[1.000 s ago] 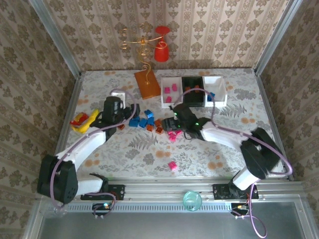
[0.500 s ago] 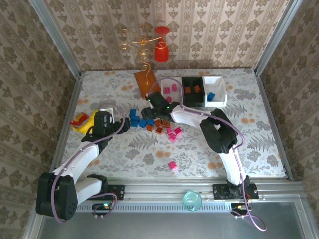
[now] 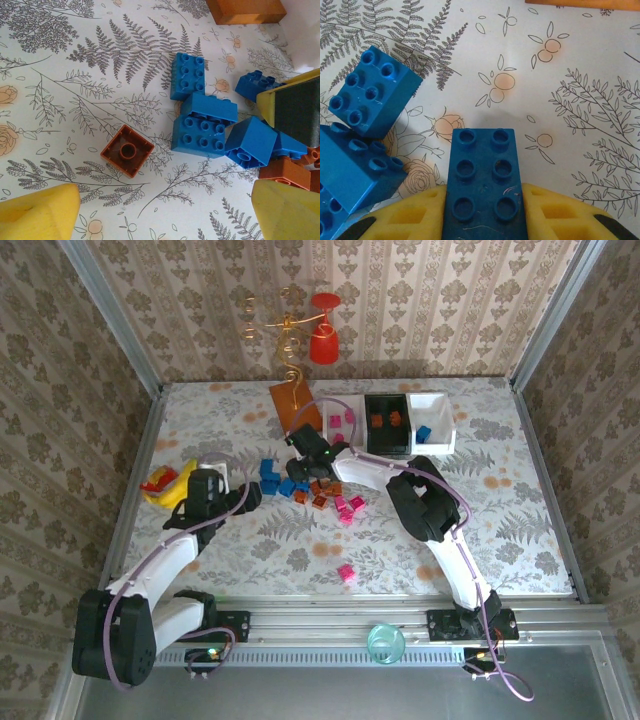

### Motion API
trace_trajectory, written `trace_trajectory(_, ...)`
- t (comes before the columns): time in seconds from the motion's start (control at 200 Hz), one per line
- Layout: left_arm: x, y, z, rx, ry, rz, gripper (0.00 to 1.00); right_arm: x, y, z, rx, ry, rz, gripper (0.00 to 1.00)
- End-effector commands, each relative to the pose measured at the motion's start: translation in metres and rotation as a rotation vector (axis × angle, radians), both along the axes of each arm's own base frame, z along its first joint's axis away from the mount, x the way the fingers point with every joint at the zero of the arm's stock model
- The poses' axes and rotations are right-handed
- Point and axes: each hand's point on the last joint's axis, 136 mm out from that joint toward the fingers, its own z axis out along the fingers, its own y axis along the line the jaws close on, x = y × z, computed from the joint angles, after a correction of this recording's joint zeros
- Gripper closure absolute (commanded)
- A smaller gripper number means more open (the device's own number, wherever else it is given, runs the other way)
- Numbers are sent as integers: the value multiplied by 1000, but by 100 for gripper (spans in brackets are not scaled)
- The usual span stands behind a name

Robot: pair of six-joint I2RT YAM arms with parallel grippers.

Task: Sort the legos into containers by color
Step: Pick up the lego from the center of the table, then place the lego in the container.

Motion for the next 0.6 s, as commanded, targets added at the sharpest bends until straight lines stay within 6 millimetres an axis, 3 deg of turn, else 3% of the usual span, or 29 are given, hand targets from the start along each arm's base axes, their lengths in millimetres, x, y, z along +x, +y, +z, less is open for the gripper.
trace_trajectory(0.0,-2,-4,9,-55,-26,-4,10,3,-5,45,94,-21,-18,68)
trace_trajectory(0.12,1,-14,17,-114,-53,-14,10,-4,-40,93,211,-68,-80,69)
trace_trajectory(0.29,5,-56,44,-198,-129,-128,10,-8,-140,138,396,-117,-247,69)
trace_trajectory(0.46,7,-100,62,-188,-179,-230,10,10,-258,136,442,-146,-520,70)
trace_trajectory(0.595,4,-126,61,-175,-163,-281,10,35,-331,123,414,-177,-727,69)
